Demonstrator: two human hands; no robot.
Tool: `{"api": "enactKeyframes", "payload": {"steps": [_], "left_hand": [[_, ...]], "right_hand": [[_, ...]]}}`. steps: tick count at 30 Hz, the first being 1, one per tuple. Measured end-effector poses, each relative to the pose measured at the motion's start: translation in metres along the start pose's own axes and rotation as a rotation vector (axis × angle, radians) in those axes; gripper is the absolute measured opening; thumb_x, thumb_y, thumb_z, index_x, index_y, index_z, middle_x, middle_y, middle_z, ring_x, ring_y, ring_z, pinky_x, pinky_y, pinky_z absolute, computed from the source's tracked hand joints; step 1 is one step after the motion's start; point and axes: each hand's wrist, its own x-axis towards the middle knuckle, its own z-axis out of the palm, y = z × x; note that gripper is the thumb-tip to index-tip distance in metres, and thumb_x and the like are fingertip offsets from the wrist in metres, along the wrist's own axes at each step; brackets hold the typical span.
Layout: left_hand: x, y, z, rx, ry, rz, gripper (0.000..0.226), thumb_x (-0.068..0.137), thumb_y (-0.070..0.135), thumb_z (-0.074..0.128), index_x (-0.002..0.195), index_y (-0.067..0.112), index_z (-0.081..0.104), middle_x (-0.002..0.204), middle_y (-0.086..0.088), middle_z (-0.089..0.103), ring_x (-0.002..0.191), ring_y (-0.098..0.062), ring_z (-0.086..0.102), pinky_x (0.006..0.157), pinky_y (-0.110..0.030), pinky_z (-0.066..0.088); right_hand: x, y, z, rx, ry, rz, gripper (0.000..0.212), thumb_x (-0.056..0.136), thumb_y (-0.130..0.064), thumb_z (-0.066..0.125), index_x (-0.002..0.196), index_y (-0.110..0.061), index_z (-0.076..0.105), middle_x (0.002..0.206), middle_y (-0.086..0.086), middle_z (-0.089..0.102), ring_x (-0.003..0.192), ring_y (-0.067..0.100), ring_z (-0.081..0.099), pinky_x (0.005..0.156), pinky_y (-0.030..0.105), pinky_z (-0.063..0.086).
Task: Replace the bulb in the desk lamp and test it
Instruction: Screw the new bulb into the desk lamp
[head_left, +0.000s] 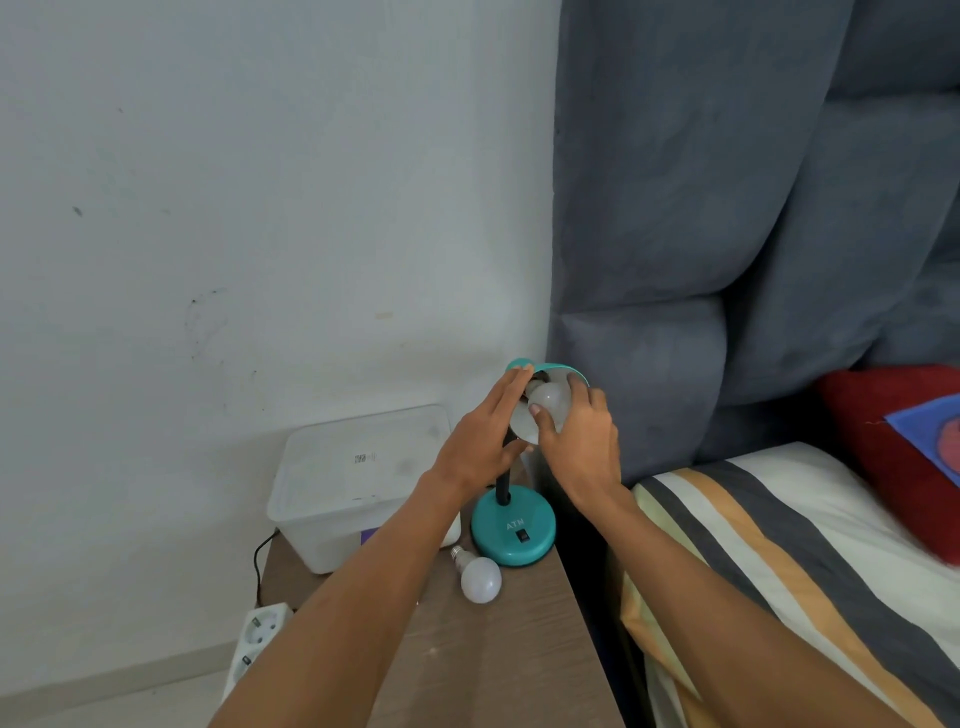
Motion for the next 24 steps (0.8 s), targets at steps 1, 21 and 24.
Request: {"api": "enactKeyframes", "payload": {"steps": [1, 21, 24], "left_hand": [[-0.0003, 0.0003, 0.0009, 0.005, -0.004, 0.001, 0.095, 0.09, 0.019, 0.078, 0.161, 0.024, 0.016, 0.168, -0.003, 0.026, 0.129, -0.034, 0.058, 0.109, -0.042, 0.051], [-0.0013, 0.0009, -0.003, -0.012, -0.008, -0.01, 0.09, 0.091, 0.019, 0.076, 0.162, 0.02, 0.02, 0.169, -0.003, 0.025, 0.14, -0.031, 0.048, 0.113, -0.039, 0.045], [-0.0001, -0.0011, -0.0037, -0.015, -0.009, -0.024, 0.092, 0.09, 0.019, 0.077, 0.162, 0.021, 0.02, 0.169, -0.001, 0.025, 0.143, -0.028, 0.045, 0.114, -0.041, 0.045]], "right_hand": [[-0.0017, -0.001, -0.0006, -0.018, 0.0, -0.068, 0.05, 0.094, -0.034, 0.062, 0.139, -0.018, 0.046, 0.133, 0.014, 0.049, 0.108, 0.035, 0.061, 0.086, 0.043, 0.053], [0.002, 0.0063, 0.0021, -0.006, -0.067, -0.037, 0.05, 0.09, -0.037, 0.068, 0.133, -0.015, 0.055, 0.126, 0.013, 0.059, 0.105, 0.032, 0.063, 0.086, 0.04, 0.053], [0.0056, 0.0003, -0.0024, 0.045, -0.03, 0.093, 0.053, 0.093, -0.048, 0.059, 0.13, -0.01, 0.057, 0.117, 0.016, 0.067, 0.103, 0.034, 0.065, 0.084, 0.038, 0.052]]}}
